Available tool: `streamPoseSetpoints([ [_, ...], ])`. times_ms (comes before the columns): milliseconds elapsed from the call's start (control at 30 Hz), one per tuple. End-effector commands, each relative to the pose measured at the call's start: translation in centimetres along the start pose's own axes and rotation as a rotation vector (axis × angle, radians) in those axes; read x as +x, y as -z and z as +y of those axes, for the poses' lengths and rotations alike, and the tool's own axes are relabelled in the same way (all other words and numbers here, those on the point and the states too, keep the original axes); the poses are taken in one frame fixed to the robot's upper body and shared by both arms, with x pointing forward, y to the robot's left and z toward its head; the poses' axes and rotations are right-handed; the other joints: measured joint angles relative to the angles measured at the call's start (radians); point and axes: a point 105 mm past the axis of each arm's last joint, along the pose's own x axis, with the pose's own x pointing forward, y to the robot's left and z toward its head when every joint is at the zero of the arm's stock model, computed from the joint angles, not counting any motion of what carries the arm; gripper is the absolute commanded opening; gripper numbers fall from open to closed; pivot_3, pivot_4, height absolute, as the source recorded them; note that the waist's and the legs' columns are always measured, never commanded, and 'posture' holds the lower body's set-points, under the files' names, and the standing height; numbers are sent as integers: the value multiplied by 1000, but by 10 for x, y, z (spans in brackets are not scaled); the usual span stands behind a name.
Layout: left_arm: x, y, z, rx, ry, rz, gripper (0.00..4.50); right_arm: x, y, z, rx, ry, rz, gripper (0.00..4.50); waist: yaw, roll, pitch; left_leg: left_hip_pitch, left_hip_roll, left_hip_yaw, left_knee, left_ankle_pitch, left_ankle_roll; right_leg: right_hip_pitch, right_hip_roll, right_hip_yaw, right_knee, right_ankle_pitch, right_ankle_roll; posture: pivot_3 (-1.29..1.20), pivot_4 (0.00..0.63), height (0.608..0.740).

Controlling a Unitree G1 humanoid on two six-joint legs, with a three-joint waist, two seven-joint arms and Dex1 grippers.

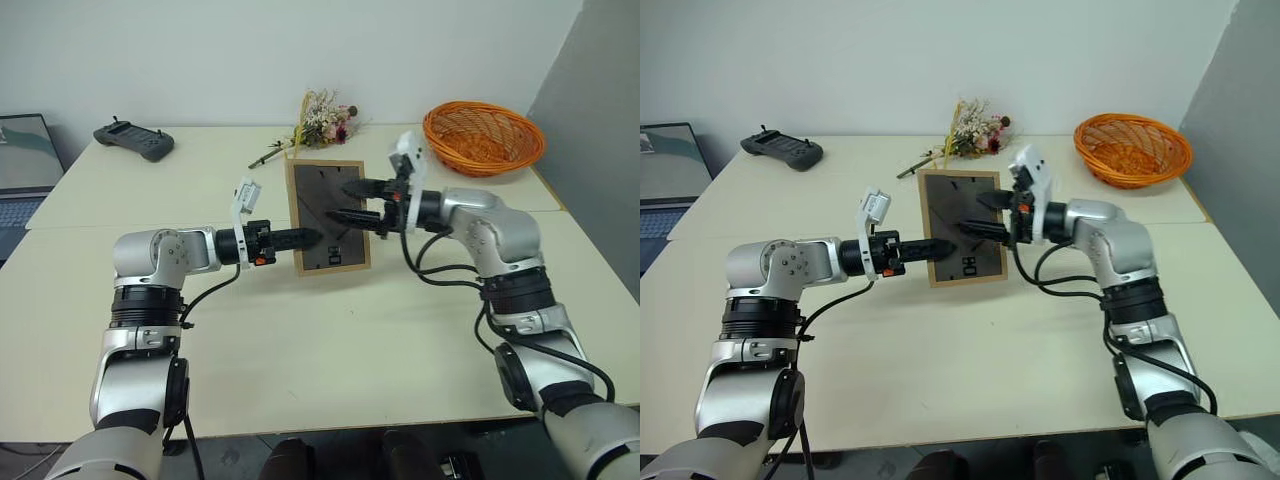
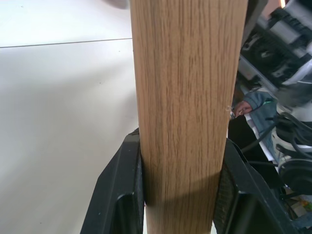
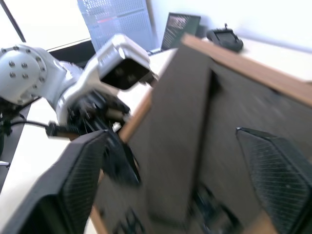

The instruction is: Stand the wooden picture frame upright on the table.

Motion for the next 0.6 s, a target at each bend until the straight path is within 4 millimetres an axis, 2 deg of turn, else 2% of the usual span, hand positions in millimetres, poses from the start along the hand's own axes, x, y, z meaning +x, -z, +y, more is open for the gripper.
streamPoseSetpoints([
  [33,4,-16,-17,77,60,-29,1313,14,-14,17,-76,-68,-33,4468,0,0,0,0,0,0,0,0,0,0,0,0,0,0,0,0,150,740],
  [133,5,-14,-17,77,59,-26,1313,18,-12,35,-82,-149,-35,4468,3,0,0,-1,0,0,0,0,0,-1,0,0,0,0,0,0,150,740],
  [233,4,-13,-17,76,58,-26,1313,10,-11,46,-54,-216,-33,4468,2,0,0,-1,0,0,0,0,0,-1,0,0,0,0,0,0,150,740],
  [467,-1,-5,-15,63,44,-20,1313,-24,-6,45,40,-229,-10,4468,1,0,0,-1,0,0,0,0,0,-2,0,1,0,0,0,0,150,740],
  [600,-2,-3,-17,47,49,-21,1313,-44,-5,35,65,-168,1,4468,2,0,0,-1,0,0,0,0,0,-2,0,1,1,0,0,0,150,740],
])
